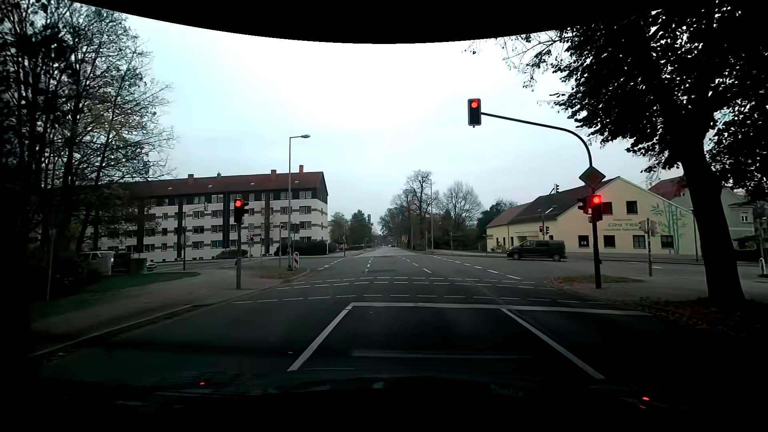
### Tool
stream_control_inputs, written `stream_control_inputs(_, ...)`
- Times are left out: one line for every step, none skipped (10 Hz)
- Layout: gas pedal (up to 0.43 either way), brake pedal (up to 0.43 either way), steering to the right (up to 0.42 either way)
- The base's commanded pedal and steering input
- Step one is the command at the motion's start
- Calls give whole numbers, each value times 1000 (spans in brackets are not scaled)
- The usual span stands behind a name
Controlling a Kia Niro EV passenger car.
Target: Follow the waypoints while adhering to traffic rules and regulations
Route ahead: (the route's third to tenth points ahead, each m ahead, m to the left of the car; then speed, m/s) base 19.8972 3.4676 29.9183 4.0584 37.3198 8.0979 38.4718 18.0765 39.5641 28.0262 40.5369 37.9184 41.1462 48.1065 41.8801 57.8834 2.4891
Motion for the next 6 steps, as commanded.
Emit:
stream_control_inputs(0, 91, 2)
stream_control_inputs(0, 116, 2)
stream_control_inputs(0, 134, 2)
stream_control_inputs(0, 152, 2)
stream_control_inputs(0, 183, 2)
stream_control_inputs(0, 183, 2)
